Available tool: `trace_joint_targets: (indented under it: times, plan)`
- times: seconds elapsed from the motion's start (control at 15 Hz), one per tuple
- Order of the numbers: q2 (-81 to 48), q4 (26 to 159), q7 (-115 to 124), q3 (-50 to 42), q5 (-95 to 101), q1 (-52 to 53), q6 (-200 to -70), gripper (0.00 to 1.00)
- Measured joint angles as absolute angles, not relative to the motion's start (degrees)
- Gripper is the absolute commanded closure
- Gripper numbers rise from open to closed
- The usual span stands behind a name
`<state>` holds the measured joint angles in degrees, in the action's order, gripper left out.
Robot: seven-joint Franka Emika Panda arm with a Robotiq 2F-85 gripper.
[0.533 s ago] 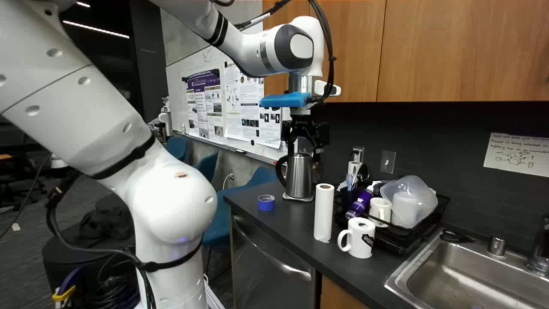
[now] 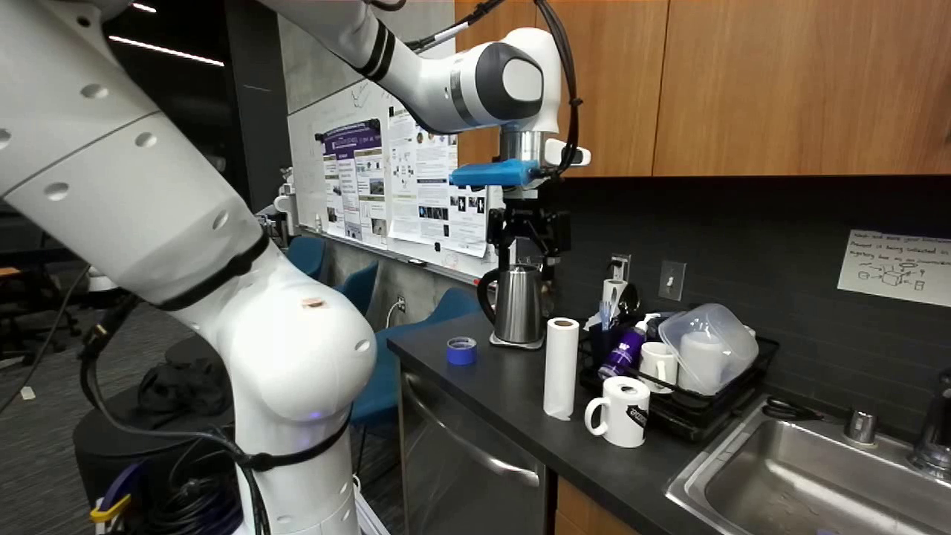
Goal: Slide the blue masking tape to the left
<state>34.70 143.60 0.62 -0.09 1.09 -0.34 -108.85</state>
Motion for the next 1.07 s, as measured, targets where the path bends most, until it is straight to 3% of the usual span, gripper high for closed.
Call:
trace_joint_targets:
  times: [1.07]
  plan:
    - [34.68,143.12,3.05,3.0,-1.21,1.0,-111.77,0.0]
